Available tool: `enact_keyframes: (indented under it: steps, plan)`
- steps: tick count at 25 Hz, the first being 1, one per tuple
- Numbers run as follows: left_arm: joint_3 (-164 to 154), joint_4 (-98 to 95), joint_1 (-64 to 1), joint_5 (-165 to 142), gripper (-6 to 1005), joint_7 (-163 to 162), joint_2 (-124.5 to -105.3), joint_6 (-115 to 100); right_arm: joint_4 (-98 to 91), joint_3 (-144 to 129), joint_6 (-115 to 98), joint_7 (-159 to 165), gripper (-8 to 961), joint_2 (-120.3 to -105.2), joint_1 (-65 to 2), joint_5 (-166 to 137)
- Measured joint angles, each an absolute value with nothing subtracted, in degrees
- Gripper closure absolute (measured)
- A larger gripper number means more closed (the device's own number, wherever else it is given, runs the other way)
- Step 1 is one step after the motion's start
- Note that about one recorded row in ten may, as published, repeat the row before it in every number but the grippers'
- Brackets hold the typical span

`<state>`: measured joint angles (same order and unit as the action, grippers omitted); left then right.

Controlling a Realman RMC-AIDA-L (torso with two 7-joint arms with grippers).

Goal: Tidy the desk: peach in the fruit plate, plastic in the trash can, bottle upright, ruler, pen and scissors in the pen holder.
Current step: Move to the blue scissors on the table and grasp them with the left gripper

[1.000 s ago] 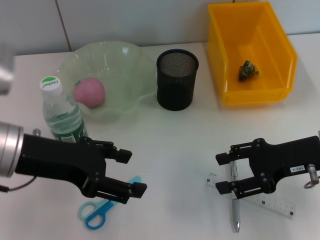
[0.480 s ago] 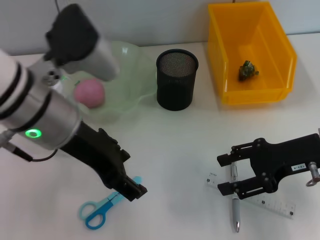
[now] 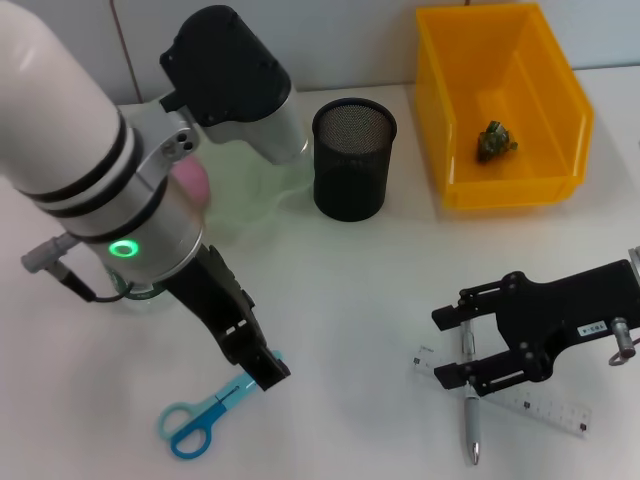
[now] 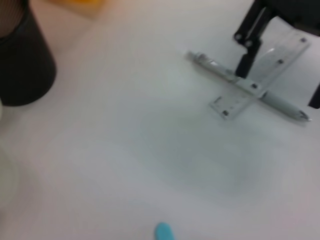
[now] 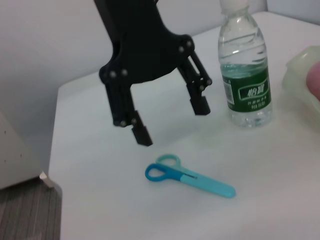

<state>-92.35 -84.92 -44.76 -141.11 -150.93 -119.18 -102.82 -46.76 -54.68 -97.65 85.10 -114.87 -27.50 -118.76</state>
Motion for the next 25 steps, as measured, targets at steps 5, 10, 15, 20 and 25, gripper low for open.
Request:
enact_keyframes:
  steps: [5,10,15,20,25]
  plan:
    - [-92.5,-81.0,-46.6,-142.2,182,-152.1,-119.18,-101.2,-46.8,-54.8,-97.5,84.8,224,-114.87,-28.2,-119.7]
    - [-92.5,-77.0,-48.1,-142.9,186,-152.5,-119.18,-99.8,-46.9,-55.1,-97.5,84.2,224,-114.81,-29.1,-119.8]
    - [-92.5,-77.0,-48.1,-142.9,189,-152.5,-119.18,-99.8,-46.9,-54.7,-97.0,83.0,224,-114.79,-29.5,-119.8]
    - [-94.4,-70.8,-48.8,-144.0,193,-152.1,-119.17,-96.4,-46.5,-54.9,-95.8,82.4,224,-114.98,-30.0,-119.8]
    - [-96.9,-67.9,-48.5,-144.7,197,-151.3,-119.17,-93.6,-46.5,-54.6,-95.2,82.0,224,-115.28,-30.1,-119.8]
